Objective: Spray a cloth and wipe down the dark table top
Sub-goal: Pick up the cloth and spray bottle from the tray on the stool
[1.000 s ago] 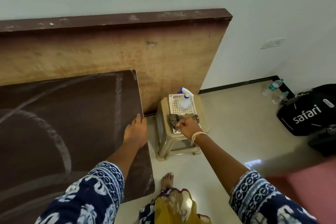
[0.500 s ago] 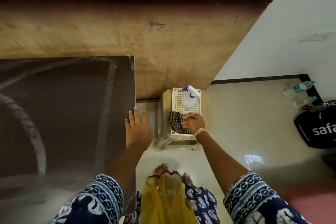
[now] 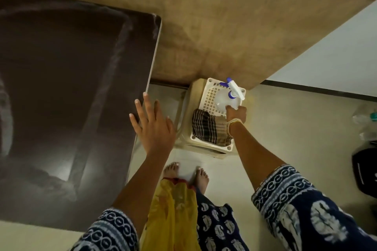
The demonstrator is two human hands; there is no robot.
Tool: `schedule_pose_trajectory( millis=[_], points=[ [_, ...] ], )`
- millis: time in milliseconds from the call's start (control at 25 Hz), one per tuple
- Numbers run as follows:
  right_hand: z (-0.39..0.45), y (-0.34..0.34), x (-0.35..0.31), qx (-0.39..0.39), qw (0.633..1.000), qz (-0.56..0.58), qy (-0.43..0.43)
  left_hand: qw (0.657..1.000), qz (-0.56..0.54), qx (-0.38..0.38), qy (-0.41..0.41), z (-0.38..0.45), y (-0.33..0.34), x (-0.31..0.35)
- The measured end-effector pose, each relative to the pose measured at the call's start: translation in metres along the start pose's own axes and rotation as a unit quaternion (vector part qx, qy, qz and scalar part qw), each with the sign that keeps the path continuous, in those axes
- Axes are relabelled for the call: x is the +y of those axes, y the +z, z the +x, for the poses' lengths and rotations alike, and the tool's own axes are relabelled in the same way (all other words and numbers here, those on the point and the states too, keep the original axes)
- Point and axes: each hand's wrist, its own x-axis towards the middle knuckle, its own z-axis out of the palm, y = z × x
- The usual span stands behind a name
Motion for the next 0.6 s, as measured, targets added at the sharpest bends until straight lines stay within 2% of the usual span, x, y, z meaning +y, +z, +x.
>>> schedule_pose_trajectory(
  millis=[200,320,600],
  points=[
    [0.035,0.014,-0.007,-0.011,0.998,-0.024,-0.065,0.999,0.005,0.037,0.011,-0.001,0.011,-0.004],
    [0.033,0.02,-0.008,-0.001,0.997,-0.006,-0.073,0.999,0.007,0.047,0.012,0.0,0.011,-0.005],
    [0.017,-0.001,-0.019,0.036,0.993,-0.016,-0.11,0.999,0.0,0.028,0.028,0.0,0.007,-0.007]
  ],
)
